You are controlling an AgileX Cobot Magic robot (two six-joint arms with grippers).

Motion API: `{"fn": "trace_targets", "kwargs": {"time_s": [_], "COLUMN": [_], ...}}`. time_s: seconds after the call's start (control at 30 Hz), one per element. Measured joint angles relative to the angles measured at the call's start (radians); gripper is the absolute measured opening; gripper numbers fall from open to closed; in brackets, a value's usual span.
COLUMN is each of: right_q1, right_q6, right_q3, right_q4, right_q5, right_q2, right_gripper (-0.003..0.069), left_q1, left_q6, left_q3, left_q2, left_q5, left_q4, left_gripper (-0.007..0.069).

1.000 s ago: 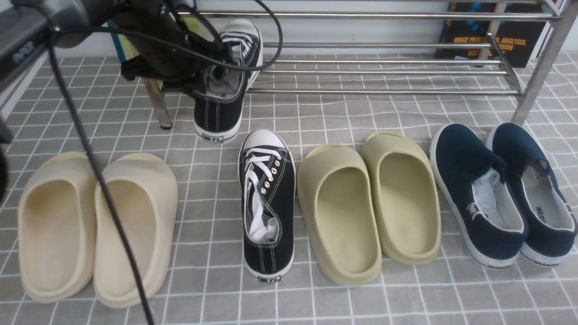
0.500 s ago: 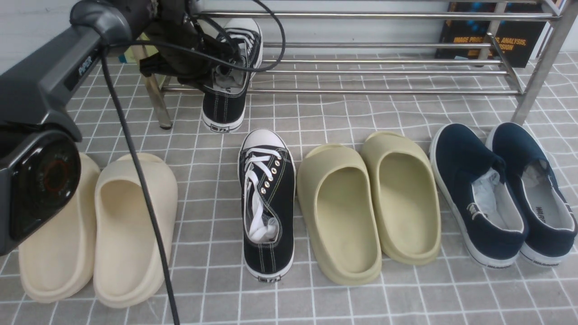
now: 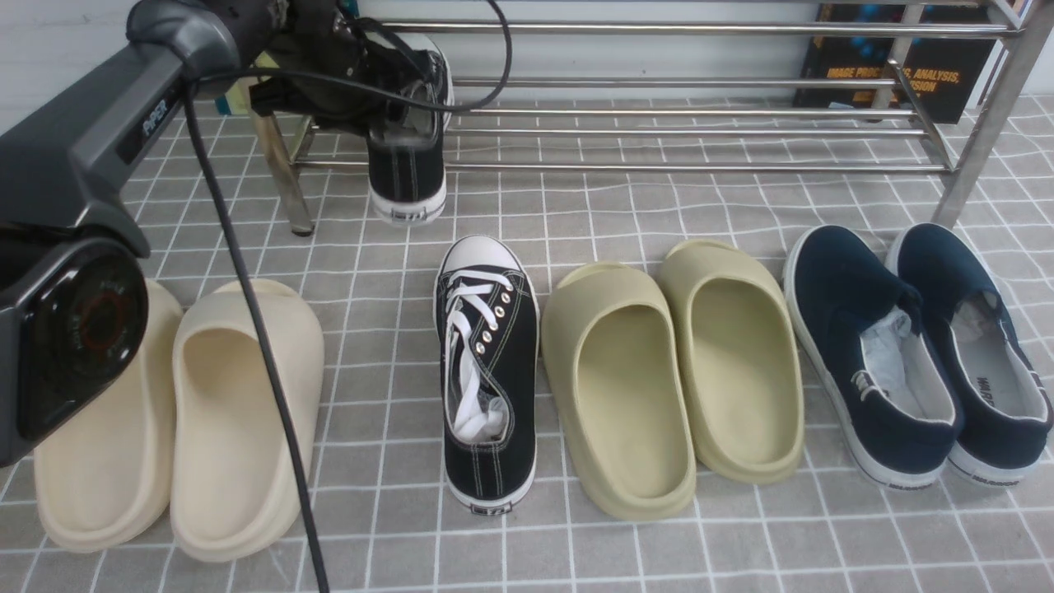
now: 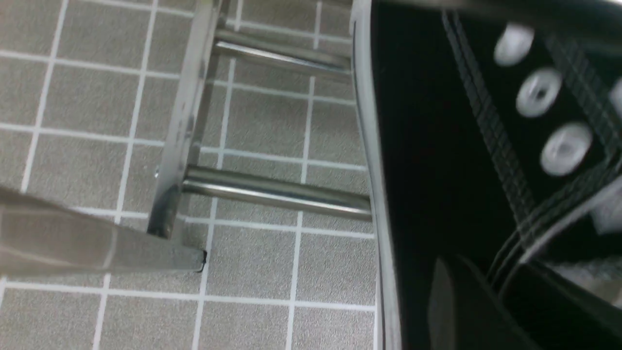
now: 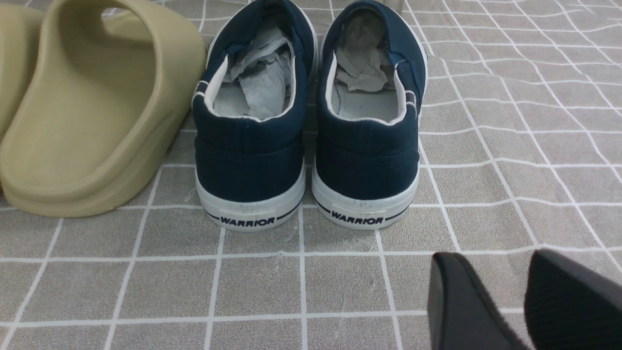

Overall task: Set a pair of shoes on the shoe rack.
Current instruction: Use the left arm to put a shoe into the shoe rack

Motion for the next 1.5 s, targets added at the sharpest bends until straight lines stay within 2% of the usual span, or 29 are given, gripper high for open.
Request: {"fn": "trace_targets", "kwargs": {"time_s": [0.13,0.3,0.37,0.5,0.53,0.7,0.8,1.03,1.13,1.27,1.4,1.5], "right_q1": [0.0,0.0,0.0,0.0,0.0,0.0,0.0,0.0,0.0,0.0,0.0,0.0], "right_q6": [0.0,0.0,0.0,0.0,0.0,0.0,0.0,0.0,0.0,0.0,0.0,0.0], "right_q3": [0.0,0.0,0.0,0.0,0.0,0.0,0.0,0.0,0.0,0.0,0.0,0.0], "right_q4": [0.0,0.0,0.0,0.0,0.0,0.0,0.0,0.0,0.0,0.0,0.0,0.0], "right_q5": [0.0,0.0,0.0,0.0,0.0,0.0,0.0,0.0,0.0,0.0,0.0,0.0], "right_q2": [0.0,0.0,0.0,0.0,0.0,0.0,0.0,0.0,0.0,0.0,0.0,0.0], "right_gripper": [0.0245,0.0245,0.0245,0.0245,0.0245,0.0245,0.0245,0.0245,0.0245,0.0245,0.0245,0.0245], "left_q1": [0.0,0.0,0.0,0.0,0.0,-0.001,-0.01,-0.086,-0.129,-0.13,-0.115,-0.092], "left_q6": [-0.001,0.004,0.028,0.09,0.121,0.182,0.195,0.219,0.226,0.214,0.112,0.025], "left_q3": [-0.009,-0.057,-0.106,-0.147,-0.155,-0.149,-0.09,0.191,0.362,0.424,0.43,0.413], "left_q2": [0.0,-0.016,-0.054,-0.118,-0.152,-0.18,-0.188,-0.257,-0.256,-0.218,-0.168,-0.154], "left_q5": [0.008,0.106,0.203,0.292,0.329,0.376,0.376,0.374,0.282,0.163,0.012,-0.038], "left_q4": [0.009,0.031,0.046,0.023,0.0,-0.063,-0.072,-0.073,-0.083,-0.045,0.049,0.082], "left_gripper": [0.0237,0.025,0.0215,0.0146,0.0097,-0.0013,-0.0013,-0.0013,-0.0013,-0.0013,-0.0013,-0.0013]}}
